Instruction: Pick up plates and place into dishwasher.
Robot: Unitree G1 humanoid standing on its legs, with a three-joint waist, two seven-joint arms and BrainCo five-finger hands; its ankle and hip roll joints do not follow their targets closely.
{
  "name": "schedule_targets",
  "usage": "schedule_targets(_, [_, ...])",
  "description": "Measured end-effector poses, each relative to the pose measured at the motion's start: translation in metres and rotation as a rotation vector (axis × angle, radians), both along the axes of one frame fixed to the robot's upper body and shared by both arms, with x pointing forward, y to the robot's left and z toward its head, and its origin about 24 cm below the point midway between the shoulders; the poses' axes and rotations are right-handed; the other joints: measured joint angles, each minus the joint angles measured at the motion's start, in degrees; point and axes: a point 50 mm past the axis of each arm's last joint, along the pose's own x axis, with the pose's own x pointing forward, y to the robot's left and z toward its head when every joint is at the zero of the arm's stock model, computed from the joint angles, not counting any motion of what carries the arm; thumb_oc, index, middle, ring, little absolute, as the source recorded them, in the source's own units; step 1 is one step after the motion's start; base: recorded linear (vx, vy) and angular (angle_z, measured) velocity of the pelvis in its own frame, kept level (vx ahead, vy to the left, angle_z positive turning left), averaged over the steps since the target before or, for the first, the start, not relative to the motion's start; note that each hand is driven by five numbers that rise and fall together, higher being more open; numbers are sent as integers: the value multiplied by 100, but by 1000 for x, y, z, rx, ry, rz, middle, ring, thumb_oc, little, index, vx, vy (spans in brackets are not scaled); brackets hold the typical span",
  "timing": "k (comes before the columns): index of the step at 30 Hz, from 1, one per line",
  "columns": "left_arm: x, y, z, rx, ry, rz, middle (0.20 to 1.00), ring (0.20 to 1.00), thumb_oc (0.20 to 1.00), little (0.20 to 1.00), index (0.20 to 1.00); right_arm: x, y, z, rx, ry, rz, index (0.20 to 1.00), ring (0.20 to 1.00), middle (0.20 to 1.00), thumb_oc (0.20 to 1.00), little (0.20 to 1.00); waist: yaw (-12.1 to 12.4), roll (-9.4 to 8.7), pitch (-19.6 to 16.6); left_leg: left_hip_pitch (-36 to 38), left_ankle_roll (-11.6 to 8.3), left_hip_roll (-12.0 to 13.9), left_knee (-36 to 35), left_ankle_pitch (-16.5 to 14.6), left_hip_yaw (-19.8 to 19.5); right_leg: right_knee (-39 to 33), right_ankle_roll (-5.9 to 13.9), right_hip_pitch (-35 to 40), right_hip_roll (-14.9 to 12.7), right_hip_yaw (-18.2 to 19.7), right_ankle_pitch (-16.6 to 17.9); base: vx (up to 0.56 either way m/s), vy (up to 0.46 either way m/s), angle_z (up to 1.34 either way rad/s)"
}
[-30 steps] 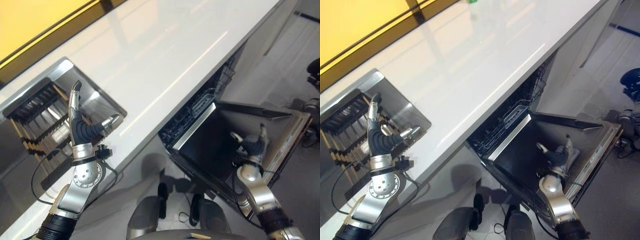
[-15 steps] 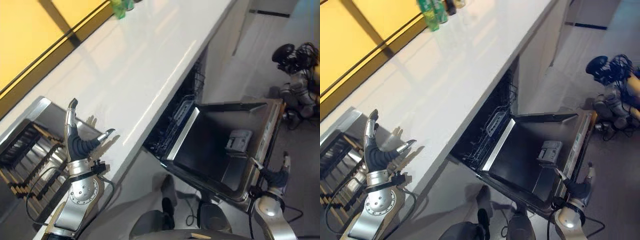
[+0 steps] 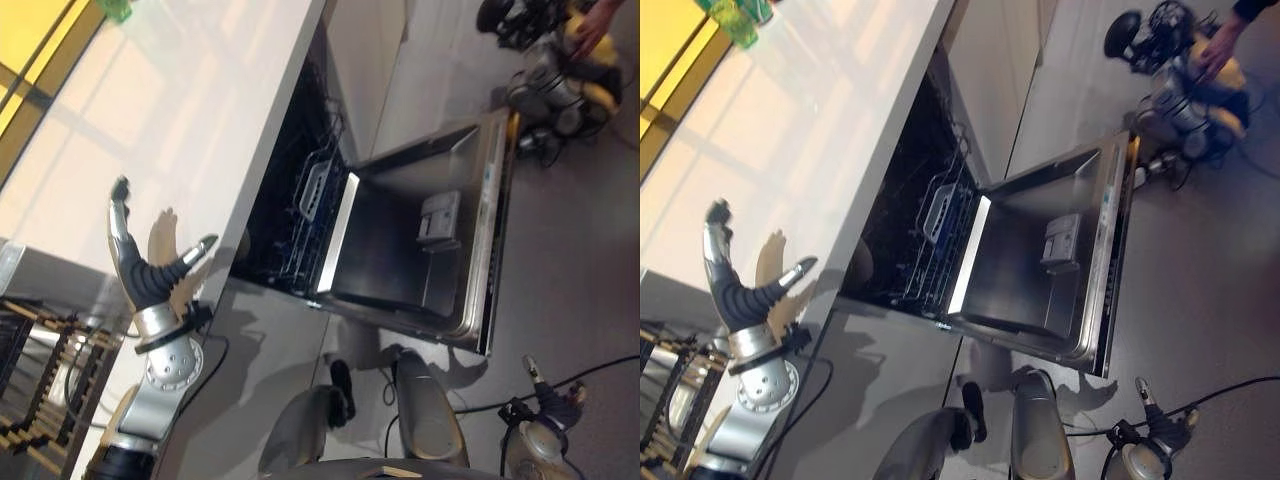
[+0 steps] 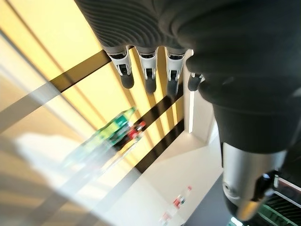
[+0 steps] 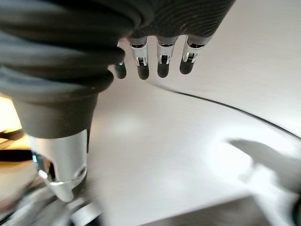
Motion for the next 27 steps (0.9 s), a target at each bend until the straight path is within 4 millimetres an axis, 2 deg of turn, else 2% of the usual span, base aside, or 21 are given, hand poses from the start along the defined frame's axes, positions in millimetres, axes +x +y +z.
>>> schedule_targets(2, [5, -2, 13, 13, -42, -3, 1000, 1000, 1000, 1000, 1000, 20, 11, 4, 96, -123, 1, 1000, 1000, 1000, 1000, 1000, 41, -4, 63, -304, -14, -21, 396, -101, -16, 365, -10, -286, -24, 27, -120, -42, 122, 14])
schedule_targets(4, [7, -3, 16, 17, -44, -2, 1000, 1000, 1000, 1000, 1000, 35, 19, 8, 166, -240, -10, 1000, 1000, 1000, 1000, 1000, 90, 69, 94, -523, 1, -49, 643, -149, -19, 552, -21, -447, -52, 42, -143, -9, 162, 8])
schedule_targets(6, [6, -6, 20, 20, -56, -16, 1000, 1000, 1000, 1000, 1000, 42, 16, 13, 183, -340, -3, 1000, 1000, 1000, 1000, 1000, 92, 92, 94, -733, -21, -95, 902, -206, -38, 820, -17, -684, -97, 60, -210, 113, 155, 8])
schedule_targets(9, [8, -19, 6, 28, 17, -70, 1000, 1000, 1000, 1000, 1000, 54, 11, 24, 162, -468, 89, 1000, 1000, 1000, 1000, 1000, 75, 181, 117, -1035, 0, -199, 1187, -272, -83, 1112, 6, -961, -162, 80, -276, 51, 146, 9])
schedule_targets(15, [9, -15, 13, 19, -22, -64, 1000, 1000, 1000, 1000, 1000, 67, 3, 40, 113, -636, 244, 1000, 1000, 1000, 1000, 1000, 145, 313, 100, -1531, -29, -301, 1609, -314, -85, 1591, -15, -1431, -234, 139, -385, -6, 72, 8])
schedule_targets(22, [8, -14, 16, 17, -44, -63, 1000, 1000, 1000, 1000, 1000, 77, 5, 58, 47, -781, 287, 1000, 1000, 1000, 1000, 1000, 199, 420, 29, -2027, -75, -308, 2240, -462, -109, 2163, -91, -1888, -241, 137, -547, 23, 57, 5])
schedule_targets(27, [6, -21, 3, 19, 13, -119, 1000, 1000, 1000, 1000, 1000, 85, 6, 68, 42, -815, 346, 1000, 1000, 1000, 1000, 1000, 206, 519, -36, -2101, -51, -373, 2429, -522, -120, 2328, -100, -1971, -309, 134, -570, 51, 105, -7])
